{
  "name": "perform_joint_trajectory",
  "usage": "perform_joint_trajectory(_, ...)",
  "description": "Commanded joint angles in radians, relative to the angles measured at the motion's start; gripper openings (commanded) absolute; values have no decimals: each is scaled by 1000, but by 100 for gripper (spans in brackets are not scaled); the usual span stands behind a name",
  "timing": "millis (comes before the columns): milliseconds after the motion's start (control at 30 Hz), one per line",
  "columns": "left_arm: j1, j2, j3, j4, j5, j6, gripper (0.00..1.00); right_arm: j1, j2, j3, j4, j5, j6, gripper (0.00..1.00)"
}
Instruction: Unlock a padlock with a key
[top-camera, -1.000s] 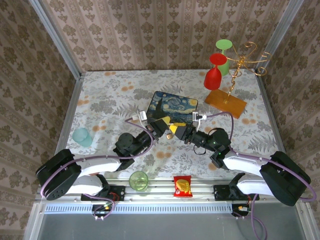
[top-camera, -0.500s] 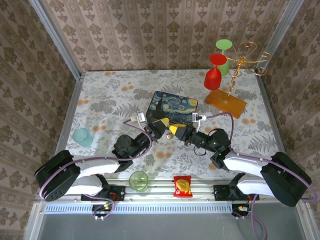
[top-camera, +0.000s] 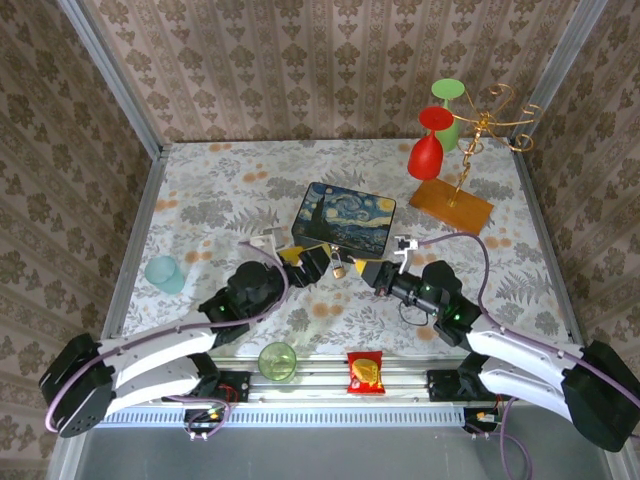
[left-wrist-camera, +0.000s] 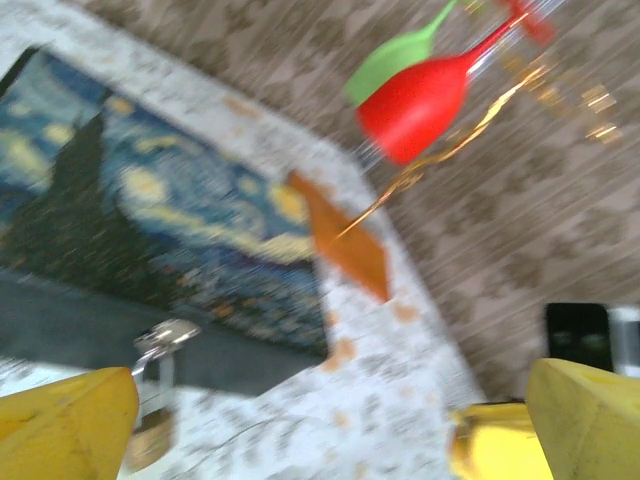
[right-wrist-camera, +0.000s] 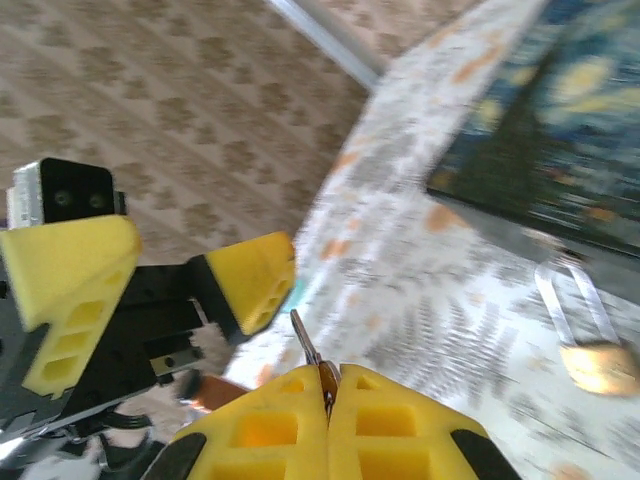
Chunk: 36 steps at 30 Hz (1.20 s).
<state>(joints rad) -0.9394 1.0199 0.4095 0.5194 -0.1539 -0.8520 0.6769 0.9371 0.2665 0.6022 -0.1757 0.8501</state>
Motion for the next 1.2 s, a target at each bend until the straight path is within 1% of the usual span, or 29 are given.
perform_joint_trajectory(0,43,104,6,-88,108,54,95,3,-41,-56,-213,168,1,0)
perform_joint_trajectory(100,51,210,29,-52,151,63,88,1,-53,-95,-222,213,30,0)
perform_joint_trajectory(167,50,279,55,-39,164,78,87,-1,-54,-111,-203,225,25,0)
perform_joint_trajectory(267,52,381,52,87,191,78,86,-5,-41,-108,-194,242,-10,0)
perform_joint_trajectory(433,70,562,91,209,265,83,85,-20,32,-78,-144,203,-58,0)
perform_joint_trajectory(500,72,629,110,253,290,80,81,-26,80,-70,-90,176,-68,0)
perform_joint_trajectory(700,77,703,140,290,284,77,71,-39,184,-52,30,145,-99,0)
perform_joint_trajectory(800,83,738,171,271,306,105,66,-71,218,-46,72,111,-105,0)
perform_joint_trajectory(900,82,770,190,271,319,109,58,-108,243,-42,84,77,-103,0)
perform_joint_trajectory(967,79,784,195,264,312,111,56,-126,251,-48,92,61,-102,0)
perform_joint_trajectory(1067,71,794,210,213,271,127,54,-135,252,-51,93,56,-100,0)
perform_joint_trajectory(1167,64,810,207,224,251,119,48,-135,252,-53,94,54,-100,0)
